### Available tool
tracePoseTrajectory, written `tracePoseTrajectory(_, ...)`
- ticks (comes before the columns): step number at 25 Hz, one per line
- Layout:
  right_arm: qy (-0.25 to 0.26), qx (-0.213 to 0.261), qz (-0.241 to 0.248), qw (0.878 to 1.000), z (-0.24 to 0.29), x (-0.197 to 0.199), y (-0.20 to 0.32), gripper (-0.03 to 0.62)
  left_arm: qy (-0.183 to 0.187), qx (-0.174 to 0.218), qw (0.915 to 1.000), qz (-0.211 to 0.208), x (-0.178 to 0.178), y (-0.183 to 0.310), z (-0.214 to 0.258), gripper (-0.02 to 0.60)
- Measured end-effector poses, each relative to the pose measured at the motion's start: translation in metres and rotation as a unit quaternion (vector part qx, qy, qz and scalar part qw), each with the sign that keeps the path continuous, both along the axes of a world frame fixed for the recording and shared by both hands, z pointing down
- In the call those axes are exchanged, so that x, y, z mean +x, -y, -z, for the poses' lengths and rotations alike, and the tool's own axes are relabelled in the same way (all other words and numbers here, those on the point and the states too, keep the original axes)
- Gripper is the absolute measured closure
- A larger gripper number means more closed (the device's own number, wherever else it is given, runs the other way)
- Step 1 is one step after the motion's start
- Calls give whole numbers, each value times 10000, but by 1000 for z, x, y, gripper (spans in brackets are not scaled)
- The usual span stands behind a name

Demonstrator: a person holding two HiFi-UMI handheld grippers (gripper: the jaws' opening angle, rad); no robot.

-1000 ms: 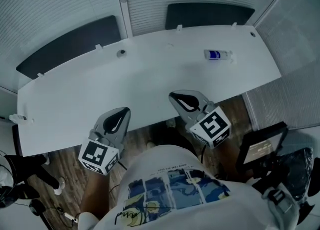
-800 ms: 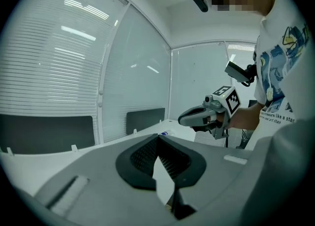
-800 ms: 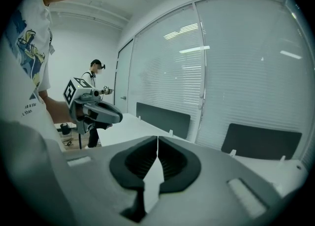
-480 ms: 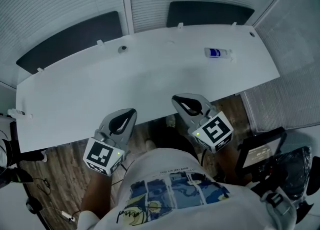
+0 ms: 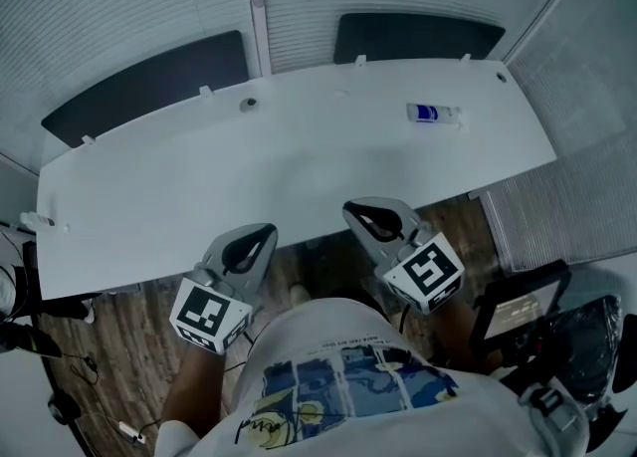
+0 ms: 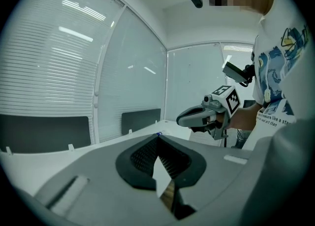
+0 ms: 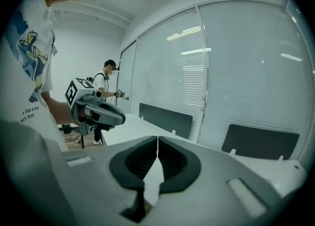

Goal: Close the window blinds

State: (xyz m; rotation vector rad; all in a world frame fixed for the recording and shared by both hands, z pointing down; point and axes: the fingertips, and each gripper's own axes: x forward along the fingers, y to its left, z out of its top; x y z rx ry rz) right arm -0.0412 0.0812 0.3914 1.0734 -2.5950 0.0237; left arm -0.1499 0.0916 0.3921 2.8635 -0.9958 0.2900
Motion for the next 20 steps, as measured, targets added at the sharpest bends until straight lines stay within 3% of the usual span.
tracePoseTrajectory(20,168,-30,243,9996,4,57,-90,588,132,83,9997,186,62,-92,21,577)
